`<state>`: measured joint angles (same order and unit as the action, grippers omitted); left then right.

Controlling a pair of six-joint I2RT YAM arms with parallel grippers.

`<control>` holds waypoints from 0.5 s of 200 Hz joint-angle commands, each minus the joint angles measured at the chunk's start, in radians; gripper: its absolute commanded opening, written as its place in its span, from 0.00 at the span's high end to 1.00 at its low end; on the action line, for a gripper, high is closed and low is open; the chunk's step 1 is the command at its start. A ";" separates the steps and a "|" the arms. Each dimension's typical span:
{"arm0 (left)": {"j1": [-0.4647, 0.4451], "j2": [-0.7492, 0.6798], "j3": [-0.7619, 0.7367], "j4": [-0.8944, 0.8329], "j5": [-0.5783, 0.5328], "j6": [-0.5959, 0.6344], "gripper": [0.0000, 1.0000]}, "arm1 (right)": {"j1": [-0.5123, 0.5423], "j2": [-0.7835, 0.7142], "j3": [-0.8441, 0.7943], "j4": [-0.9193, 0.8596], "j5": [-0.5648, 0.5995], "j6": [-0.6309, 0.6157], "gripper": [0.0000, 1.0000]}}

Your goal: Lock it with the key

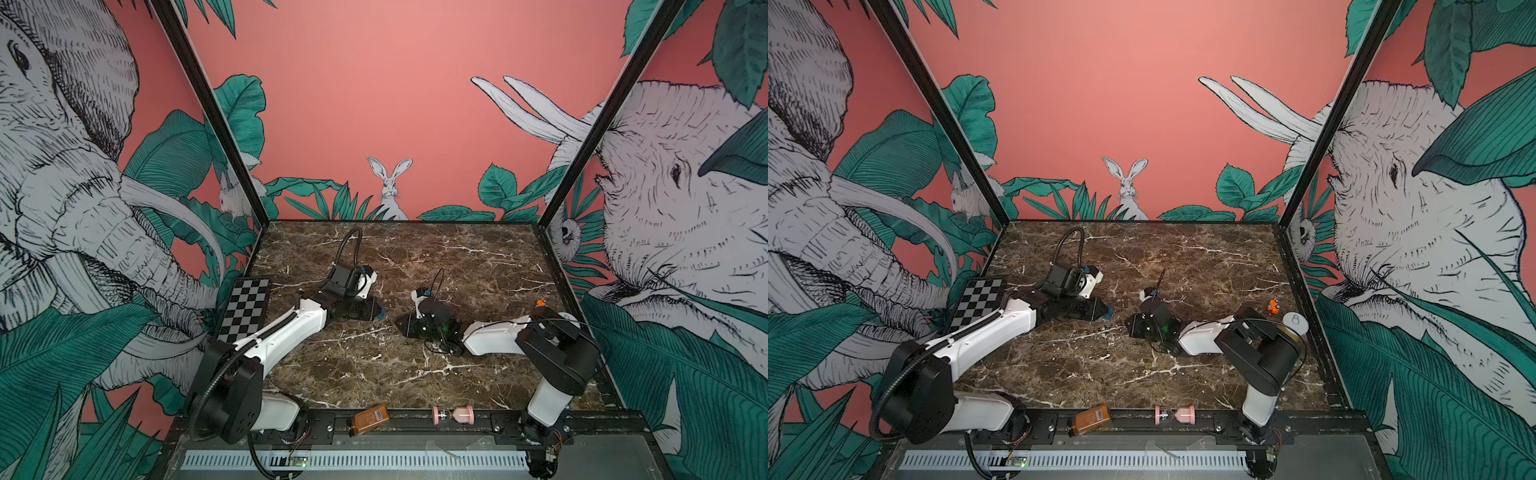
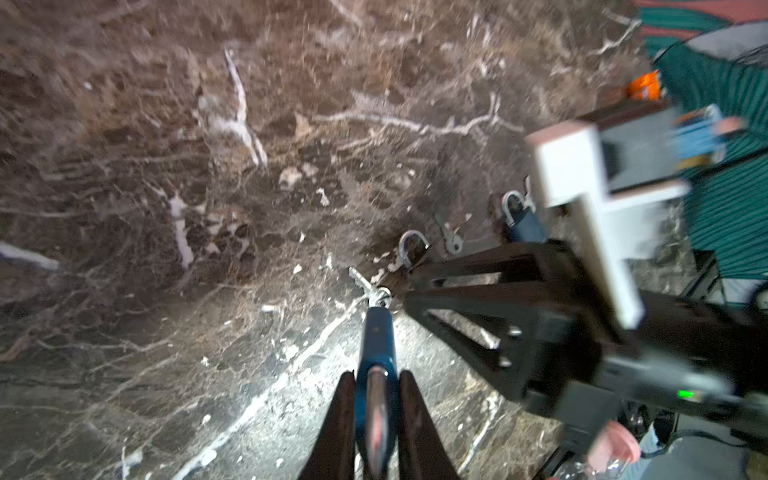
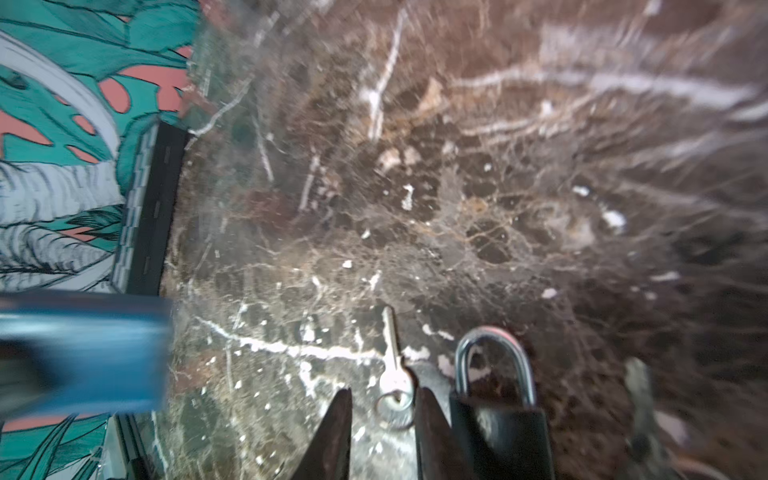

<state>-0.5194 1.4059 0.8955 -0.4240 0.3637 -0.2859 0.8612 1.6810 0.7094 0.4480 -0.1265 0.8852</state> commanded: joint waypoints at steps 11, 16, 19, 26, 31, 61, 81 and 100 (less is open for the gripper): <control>-0.011 0.106 0.030 -0.131 0.084 0.145 1.00 | -0.011 -0.184 -0.013 -0.105 0.043 -0.154 0.74; -0.011 0.124 0.031 -0.140 0.096 0.159 1.00 | -0.015 -0.203 -0.010 -0.126 0.045 -0.170 0.74; -0.012 0.130 0.029 -0.143 0.108 0.166 1.00 | -0.018 -0.214 -0.009 -0.140 0.047 -0.180 0.74; -0.012 0.138 0.028 -0.148 0.130 0.177 1.00 | -0.027 -0.238 -0.004 -0.163 0.048 -0.194 0.74; -0.013 0.140 0.027 -0.146 0.154 0.185 1.00 | -0.032 -0.251 -0.005 -0.172 0.046 -0.199 0.74; -0.012 0.134 0.039 -0.131 0.229 0.189 1.00 | -0.058 -0.270 0.001 -0.183 0.007 -0.214 0.74; -0.014 0.156 0.065 -0.149 0.229 0.204 1.00 | -0.064 -0.246 -0.002 -0.151 -0.017 -0.203 0.74; -0.018 0.189 0.085 -0.145 0.219 0.210 1.00 | -0.068 -0.232 0.001 -0.126 -0.036 -0.193 0.74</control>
<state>-0.5297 1.5761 0.9337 -0.5495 0.5442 -0.1207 0.7975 1.4319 0.6991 0.2943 -0.1291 0.7029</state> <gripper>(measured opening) 0.166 0.264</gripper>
